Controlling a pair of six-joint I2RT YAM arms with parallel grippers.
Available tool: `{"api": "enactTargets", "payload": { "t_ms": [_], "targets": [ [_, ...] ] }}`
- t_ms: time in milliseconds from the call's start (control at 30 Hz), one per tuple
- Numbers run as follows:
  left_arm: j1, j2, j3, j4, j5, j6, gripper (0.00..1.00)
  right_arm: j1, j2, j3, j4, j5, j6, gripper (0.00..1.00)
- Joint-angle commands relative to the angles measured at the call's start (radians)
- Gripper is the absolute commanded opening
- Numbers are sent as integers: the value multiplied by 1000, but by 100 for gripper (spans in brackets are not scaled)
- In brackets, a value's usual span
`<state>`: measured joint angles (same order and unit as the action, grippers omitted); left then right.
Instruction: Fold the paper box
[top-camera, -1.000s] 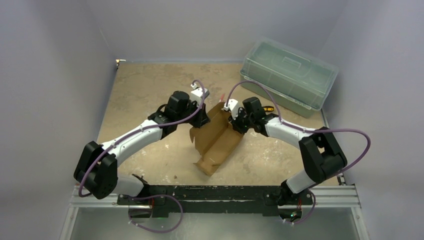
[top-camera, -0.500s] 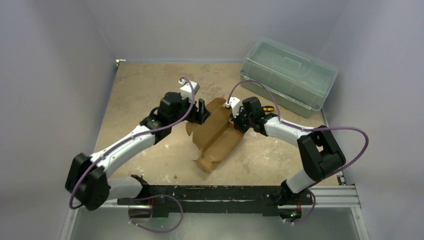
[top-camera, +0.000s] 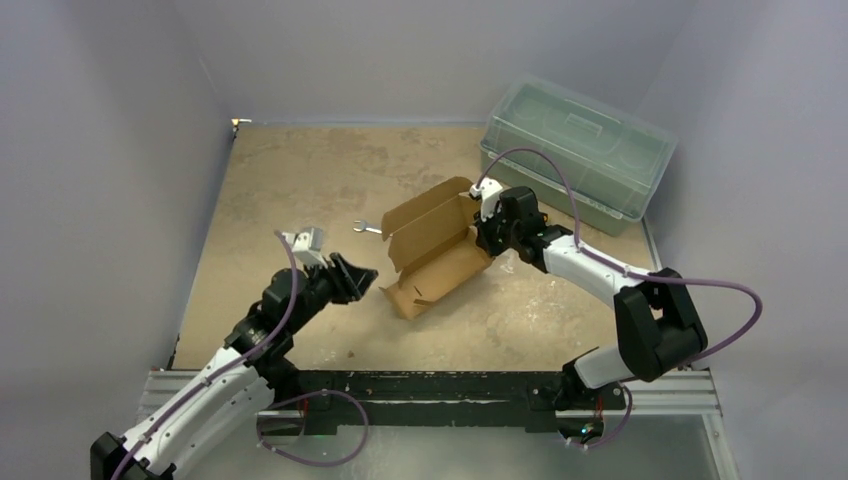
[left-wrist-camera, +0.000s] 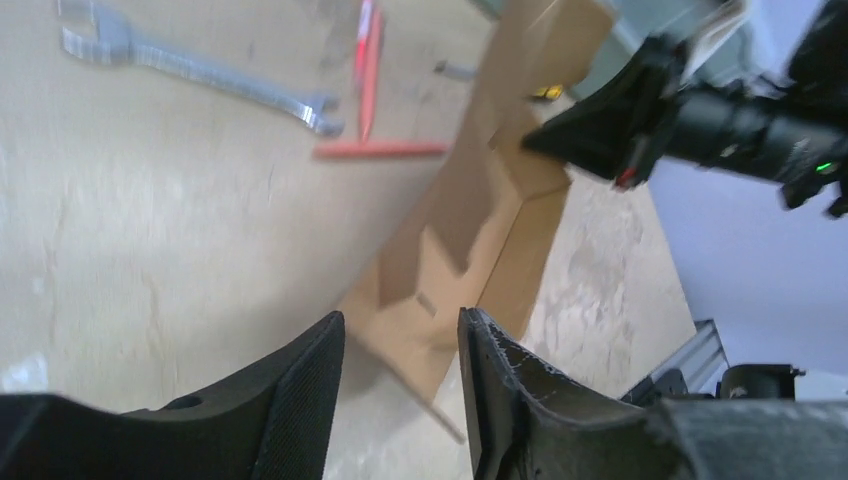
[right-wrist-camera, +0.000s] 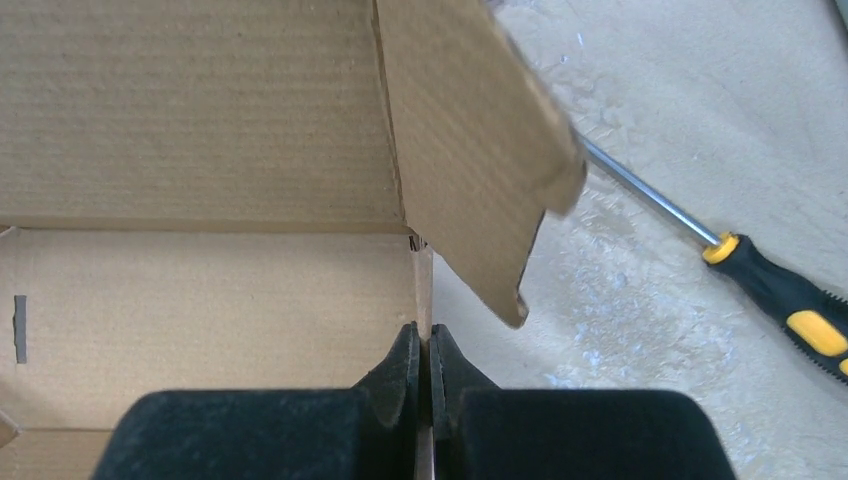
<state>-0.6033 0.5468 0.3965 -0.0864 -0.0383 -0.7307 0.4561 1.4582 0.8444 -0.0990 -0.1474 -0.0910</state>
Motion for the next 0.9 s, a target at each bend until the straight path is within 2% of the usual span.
{"api": "enactTargets", "payload": {
  "t_ms": [0,67,167,333,467,567,633,733,867],
  "targets": [
    [-1,-62,-144,62,51,-183,42,-2,-15,-23,31,0,85,0],
    [-1,-30,-151,141,42,-159,39,-3,-9,-21,28,-8,116,0],
    [-1,80,-131,265,45,-84,41,-3,-5,-15,22,-17,122,0],
    [0,276,-166,604,175,28,48,-2,-3,-13,14,-38,120,0],
    [-1,336,-190,774,236,78,51,-3,-4,-9,6,-53,112,0],
    [0,301,-195,784,224,84,55,-2,-7,-7,4,-61,105,0],
    [-1,270,-198,761,177,86,62,-2,-7,-5,4,-67,102,0],
    [-1,248,-199,751,112,75,66,-2,-10,-1,-1,-80,97,0],
    [0,272,-194,761,73,50,62,-2,-26,-1,-3,-113,97,0]
  ]
}}
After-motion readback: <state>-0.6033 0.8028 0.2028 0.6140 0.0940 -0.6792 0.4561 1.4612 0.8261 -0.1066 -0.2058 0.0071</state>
